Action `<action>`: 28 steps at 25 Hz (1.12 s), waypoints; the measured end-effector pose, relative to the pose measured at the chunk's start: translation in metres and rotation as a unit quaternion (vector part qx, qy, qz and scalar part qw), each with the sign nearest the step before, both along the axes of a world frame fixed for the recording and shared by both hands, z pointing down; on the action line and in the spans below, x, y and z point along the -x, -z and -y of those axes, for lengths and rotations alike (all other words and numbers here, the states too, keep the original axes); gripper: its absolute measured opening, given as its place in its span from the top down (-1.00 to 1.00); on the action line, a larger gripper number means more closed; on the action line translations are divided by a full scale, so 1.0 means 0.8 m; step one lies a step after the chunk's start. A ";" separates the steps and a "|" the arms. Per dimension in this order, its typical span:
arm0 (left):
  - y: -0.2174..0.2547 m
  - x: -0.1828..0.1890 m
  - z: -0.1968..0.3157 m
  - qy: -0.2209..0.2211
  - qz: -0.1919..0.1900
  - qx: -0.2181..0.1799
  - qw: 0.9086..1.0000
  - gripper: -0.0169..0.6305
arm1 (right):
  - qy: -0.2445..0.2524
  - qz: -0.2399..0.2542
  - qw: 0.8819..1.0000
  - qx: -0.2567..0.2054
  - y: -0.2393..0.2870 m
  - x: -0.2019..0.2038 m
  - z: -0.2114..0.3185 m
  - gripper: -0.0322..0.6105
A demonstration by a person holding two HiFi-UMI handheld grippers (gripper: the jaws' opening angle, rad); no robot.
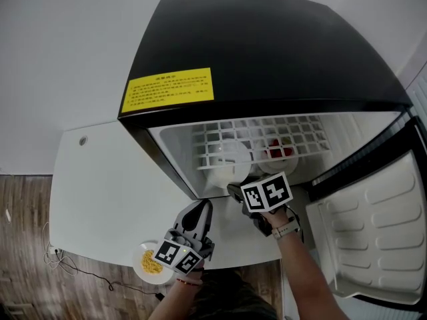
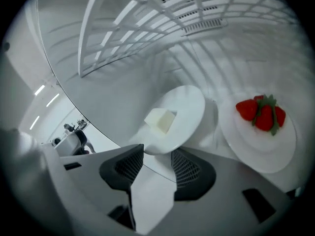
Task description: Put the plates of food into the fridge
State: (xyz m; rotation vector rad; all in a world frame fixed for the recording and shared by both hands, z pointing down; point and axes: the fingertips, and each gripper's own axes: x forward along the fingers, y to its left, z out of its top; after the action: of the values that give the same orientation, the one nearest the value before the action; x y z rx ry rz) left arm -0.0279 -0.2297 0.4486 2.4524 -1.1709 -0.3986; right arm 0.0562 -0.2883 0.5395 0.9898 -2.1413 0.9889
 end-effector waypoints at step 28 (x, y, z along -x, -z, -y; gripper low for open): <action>0.001 0.020 -0.005 0.006 -0.031 0.006 0.999 0.93 | 0.188 -0.309 0.932 -0.026 -0.019 -0.017 -0.023 0.17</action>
State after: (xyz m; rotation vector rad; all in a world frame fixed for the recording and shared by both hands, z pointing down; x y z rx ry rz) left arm -0.0438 -0.2260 0.4478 2.4064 -1.1585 -0.4657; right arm 0.0701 -0.2703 0.5548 0.7422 -1.7262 0.3638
